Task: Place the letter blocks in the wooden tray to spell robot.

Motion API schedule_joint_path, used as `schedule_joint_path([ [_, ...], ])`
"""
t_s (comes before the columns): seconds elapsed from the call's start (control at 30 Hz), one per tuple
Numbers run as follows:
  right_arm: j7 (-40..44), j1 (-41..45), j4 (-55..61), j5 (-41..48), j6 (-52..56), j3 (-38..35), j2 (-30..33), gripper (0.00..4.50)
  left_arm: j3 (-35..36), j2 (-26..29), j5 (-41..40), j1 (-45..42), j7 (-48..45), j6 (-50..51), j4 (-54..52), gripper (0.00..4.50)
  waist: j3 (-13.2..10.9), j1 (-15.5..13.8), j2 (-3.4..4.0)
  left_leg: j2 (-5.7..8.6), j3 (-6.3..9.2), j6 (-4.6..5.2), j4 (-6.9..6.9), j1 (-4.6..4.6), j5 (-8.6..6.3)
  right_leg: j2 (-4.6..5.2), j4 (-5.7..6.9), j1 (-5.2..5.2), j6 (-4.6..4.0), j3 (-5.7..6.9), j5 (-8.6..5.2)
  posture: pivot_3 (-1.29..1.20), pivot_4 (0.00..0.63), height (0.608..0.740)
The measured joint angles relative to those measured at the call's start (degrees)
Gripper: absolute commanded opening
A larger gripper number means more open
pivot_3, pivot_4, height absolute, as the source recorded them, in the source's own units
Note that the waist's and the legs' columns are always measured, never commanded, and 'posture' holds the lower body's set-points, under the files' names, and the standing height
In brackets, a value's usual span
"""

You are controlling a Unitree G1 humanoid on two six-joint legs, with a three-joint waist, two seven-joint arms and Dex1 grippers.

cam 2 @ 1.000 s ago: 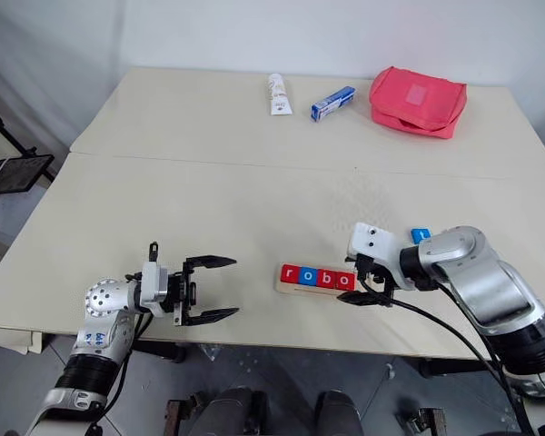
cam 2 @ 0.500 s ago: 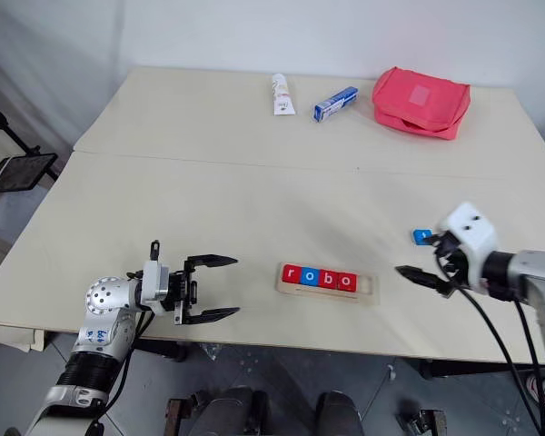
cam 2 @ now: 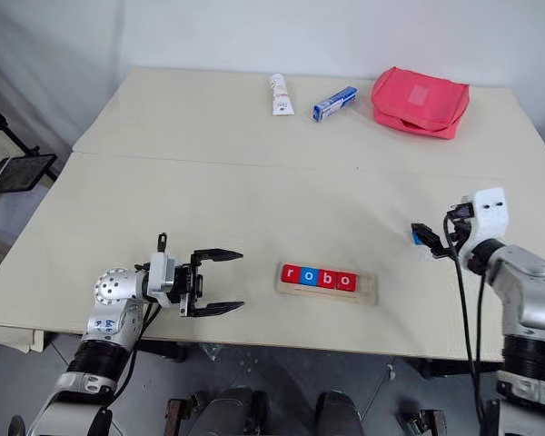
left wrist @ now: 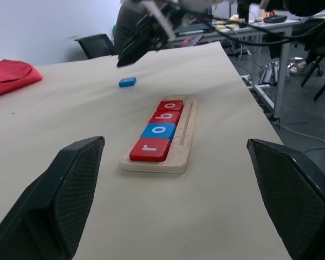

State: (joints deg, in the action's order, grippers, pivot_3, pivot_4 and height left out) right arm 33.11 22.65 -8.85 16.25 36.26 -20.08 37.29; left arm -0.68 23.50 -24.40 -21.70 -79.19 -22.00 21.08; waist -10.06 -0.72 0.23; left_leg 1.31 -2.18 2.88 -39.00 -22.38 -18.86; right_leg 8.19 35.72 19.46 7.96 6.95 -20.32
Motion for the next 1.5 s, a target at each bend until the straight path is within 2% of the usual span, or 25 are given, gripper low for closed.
schedule_joint_path([
  [0.13, -2.8, 0.7, -4.5, -1.3, -2.3, 2.3, -2.9, 4.44, 0.2, 0.5, 0.0, 0.0, -0.4, 0.0, 0.0, 4.50, 0.0, 0.1, 0.00, 0.01, 0.00, 0.00, 0.03, -0.01, 0.00, 0.01, 0.03, 0.04, 0.00, 0.00, 0.00, 0.00, 0.150, 0.740],
  [0.37, -5.2, 0.2, -5.2, -1.6, -4.1, 2.0, -3.6, 4.44, 0.8, 1.6, 0.0, 1.4, -0.4, 0.0, -0.2, 4.50, 0.0, 0.6, 0.01, -0.01, 0.04, 0.00, 0.03, 0.00, 0.00, 0.00, 0.09, 0.03, 0.00, 0.01, 0.00, 0.00, 0.150, 0.740],
  [0.47, -6.3, -0.8, -4.3, -0.5, -4.0, 1.3, -4.5, 3.85, 0.8, 1.6, 0.0, 1.7, -0.3, 0.0, -0.3, 4.50, 0.0, 0.7, 0.01, -0.01, 0.05, 0.00, 0.02, 0.01, 0.00, 0.00, 0.09, 0.01, 0.00, 0.01, 0.00, 0.00, 0.150, 0.740],
  [0.7, -8.0, -3.0, -1.4, 1.2, -3.7, 0.5, -5.5, 1.50, 0.7, 1.5, 0.0, 1.4, -0.4, 0.0, -0.1, 4.50, 0.0, 0.7, 0.01, 0.00, 0.06, 0.00, 0.01, 0.01, 0.00, 0.00, 0.10, 0.01, 0.00, -0.02, 0.00, 0.00, 0.150, 0.740],
  [0.87, -9.9, -5.3, 3.1, 2.5, -1.5, -0.2, -6.2, 1.46, 0.6, 1.3, 0.0, 0.0, -0.6, 0.0, 0.2, 4.50, 0.0, 0.7, 0.01, 0.00, 0.06, 0.00, 0.02, 0.01, 0.00, 0.01, 0.12, 0.04, 0.00, -0.02, 0.00, 0.00, 0.150, 0.740],
  [0.93, -11.5, -8.0, 9.2, 3.5, 0.8, -1.0, -7.0, 1.46, 0.7, 1.3, 0.0, -0.3, -1.1, 0.0, 0.5, 4.50, 0.0, 0.7, 0.02, -0.01, 0.07, 0.00, 0.06, 0.00, 0.00, 0.00, 0.13, 0.06, 0.00, -0.02, 0.00, 0.00, 0.150, 0.740],
  [1.03, -15.3, -15.8, 25.5, 5.9, 5.8, -1.7, -10.7, 1.46, 0.7, 1.4, 0.0, -0.7, -2.0, 0.0, 2.0, 4.50, 0.0, 0.6, 0.03, -0.02, 0.11, -0.02, 0.13, 0.01, -0.01, -0.01, 0.16, 0.08, 0.00, -0.03, 0.00, 0.00, 0.150, 0.740],
  [1.13, -19.3, -20.6, 34.5, 7.3, 9.4, -2.2, -14.8, 1.46, 0.7, 1.5, 0.0, -1.2, -2.7, 0.0, 2.5, 4.50, 0.0, 0.7, 0.03, 0.02, 0.05, -0.01, 0.07, 0.01, -0.01, 0.00, 0.14, 0.06, 0.00, -0.11, 0.00, 0.00, 0.150, 0.740],
  [1.27, -22.4, -25.0, 40.0, 7.6, 11.7, -2.6, -17.0, 1.46, 0.7, 1.5, 0.0, -2.3, -3.3, 0.0, 3.0, 4.50, 0.0, 0.6, 0.03, 0.05, 0.07, 0.00, 0.05, 0.04, 0.00, -0.03, 0.15, 0.06, 0.00, -0.24, 0.00, 0.00, 0.150, 0.740],
  [1.43, -23.5, -27.0, 40.4, 7.7, 11.7, -2.3, -18.6, 1.46, 0.6, 1.2, 0.0, -3.5, -3.8, 0.0, 4.2, 4.50, 0.0, 0.7, 0.04, 0.02, 0.02, 0.00, 0.07, 0.05, 0.00, -0.08, 0.15, 0.08, 0.00, -0.27, 0.00, 0.00, 0.150, 0.740],
  [1.5, -23.7, -27.7, 40.5, 7.7, 11.5, -2.2, -18.7, 2.20, 0.5, 1.1, 0.0, -4.0, -4.1, 0.0, 4.3, 4.50, 0.0, 0.7, 0.04, 0.00, 0.03, -0.01, 0.08, 0.06, 0.00, -0.11, 0.15, 0.08, 0.00, -0.28, 0.00, 0.00, 0.150, 0.740],
])
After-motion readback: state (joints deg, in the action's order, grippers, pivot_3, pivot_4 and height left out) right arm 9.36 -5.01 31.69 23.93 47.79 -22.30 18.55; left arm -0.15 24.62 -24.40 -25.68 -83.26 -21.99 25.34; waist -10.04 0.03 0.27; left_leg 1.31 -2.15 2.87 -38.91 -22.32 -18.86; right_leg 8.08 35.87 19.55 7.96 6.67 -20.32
